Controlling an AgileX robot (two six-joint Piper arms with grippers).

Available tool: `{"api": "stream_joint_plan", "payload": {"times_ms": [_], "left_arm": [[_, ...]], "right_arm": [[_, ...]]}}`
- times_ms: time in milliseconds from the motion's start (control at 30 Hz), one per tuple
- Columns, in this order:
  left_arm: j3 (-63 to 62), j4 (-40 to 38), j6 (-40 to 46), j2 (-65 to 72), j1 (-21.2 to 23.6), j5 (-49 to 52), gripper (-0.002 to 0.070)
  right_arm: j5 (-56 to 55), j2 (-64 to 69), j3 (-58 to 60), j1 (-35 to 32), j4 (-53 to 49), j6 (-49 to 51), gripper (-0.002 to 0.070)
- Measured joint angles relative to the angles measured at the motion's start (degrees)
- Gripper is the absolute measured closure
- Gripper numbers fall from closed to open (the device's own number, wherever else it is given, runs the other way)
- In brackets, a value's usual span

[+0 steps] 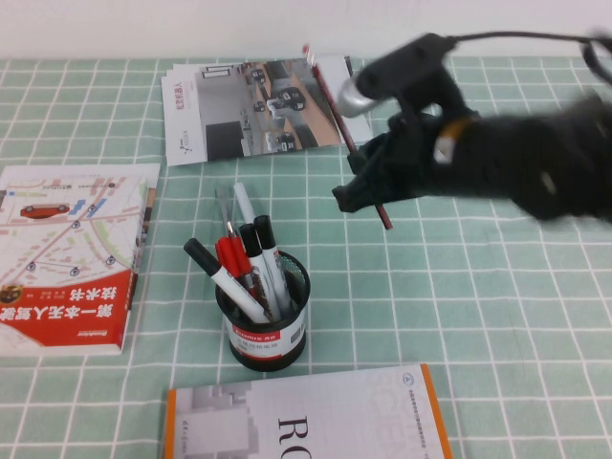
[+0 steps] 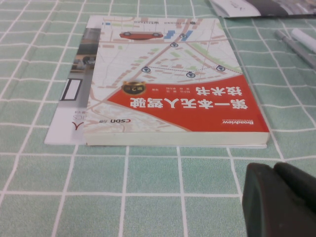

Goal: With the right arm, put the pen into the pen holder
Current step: Place the pen onto the pen holder

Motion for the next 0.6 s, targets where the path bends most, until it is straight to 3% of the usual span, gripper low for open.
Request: {"api": "stream_joint_plan", "payload": {"times_ms": [267,467,600], "left_arm": [[0.00,0.00,0.00,0.00,0.00,0.00,0.0679],[0.00,0.00,0.00,0.00,0.00,0.00,0.0679],[0.00,0.00,0.00,0.00,0.00,0.00,0.0679]], "right_arm": [[-39.60,-9.32,23.09,4.36,0.95,4.61,0.0664],[-59.37,-9.04,29.58,6.68,-8.38,15.79,0.0664],[-65.78,-5.93,30.23,8.58,-12.30,17.67,0.0664]]}}
